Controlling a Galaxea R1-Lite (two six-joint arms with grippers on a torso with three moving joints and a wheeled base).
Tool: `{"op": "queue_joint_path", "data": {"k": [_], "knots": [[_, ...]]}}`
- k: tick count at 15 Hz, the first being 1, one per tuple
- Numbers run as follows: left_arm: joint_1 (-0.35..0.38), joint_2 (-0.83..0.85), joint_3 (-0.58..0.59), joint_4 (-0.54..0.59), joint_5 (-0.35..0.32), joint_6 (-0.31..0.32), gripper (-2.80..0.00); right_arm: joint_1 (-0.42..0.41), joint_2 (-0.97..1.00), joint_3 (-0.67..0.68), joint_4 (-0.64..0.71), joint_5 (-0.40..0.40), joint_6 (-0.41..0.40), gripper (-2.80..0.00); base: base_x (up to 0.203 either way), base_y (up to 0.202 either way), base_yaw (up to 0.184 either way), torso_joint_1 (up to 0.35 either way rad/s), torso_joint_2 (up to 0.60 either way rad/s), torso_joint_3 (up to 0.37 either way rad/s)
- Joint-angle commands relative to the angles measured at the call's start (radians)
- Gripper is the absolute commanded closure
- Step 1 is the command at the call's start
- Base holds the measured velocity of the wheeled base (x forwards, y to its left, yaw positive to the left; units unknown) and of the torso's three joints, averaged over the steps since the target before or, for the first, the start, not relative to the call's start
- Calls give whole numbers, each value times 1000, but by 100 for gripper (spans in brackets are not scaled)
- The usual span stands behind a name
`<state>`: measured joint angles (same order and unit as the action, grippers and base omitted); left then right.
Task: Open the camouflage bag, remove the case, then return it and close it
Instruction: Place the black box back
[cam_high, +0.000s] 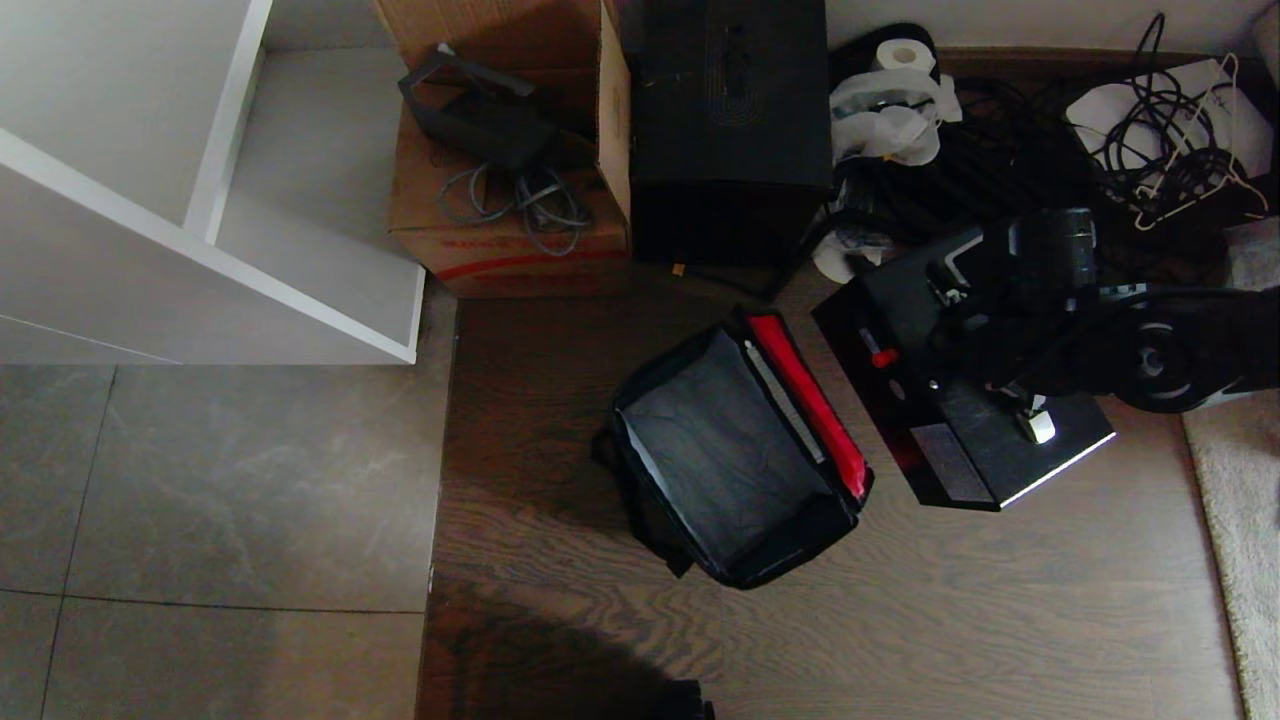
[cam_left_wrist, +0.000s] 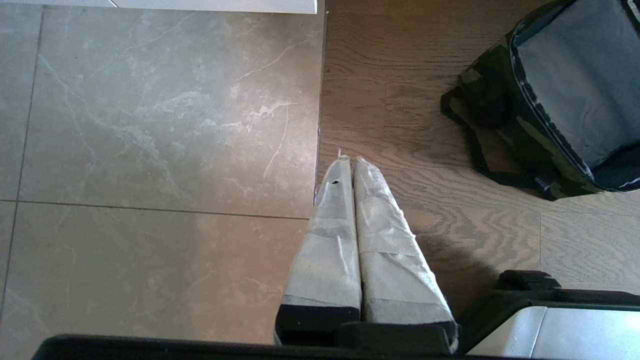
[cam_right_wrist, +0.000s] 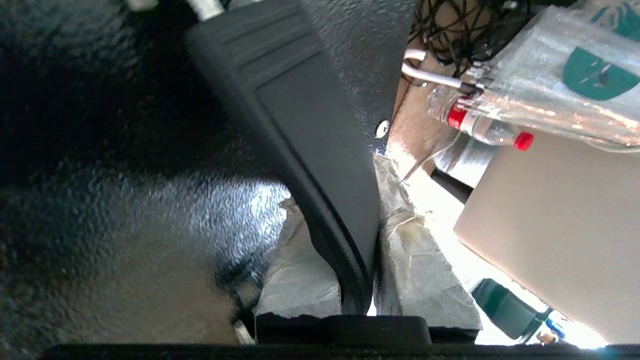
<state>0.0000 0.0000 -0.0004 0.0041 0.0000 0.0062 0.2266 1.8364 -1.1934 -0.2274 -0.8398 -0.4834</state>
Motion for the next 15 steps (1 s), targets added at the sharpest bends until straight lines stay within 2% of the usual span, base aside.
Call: {"op": "queue_joint_path", "data": {"k": [1,9,15], "knots": [[0,0,0,0,0,0,0,-5,22,6,-1,-7,-2,0,0,0,0,0,0,0],[0,0,0,0,0,0,0,-127,221,-23,-9,0,56,0,0,0,0,0,0,0],[0,0,0,0,0,0,0,-180,411,-181,-33,2,63,0,0,0,0,0,0,0]]}}
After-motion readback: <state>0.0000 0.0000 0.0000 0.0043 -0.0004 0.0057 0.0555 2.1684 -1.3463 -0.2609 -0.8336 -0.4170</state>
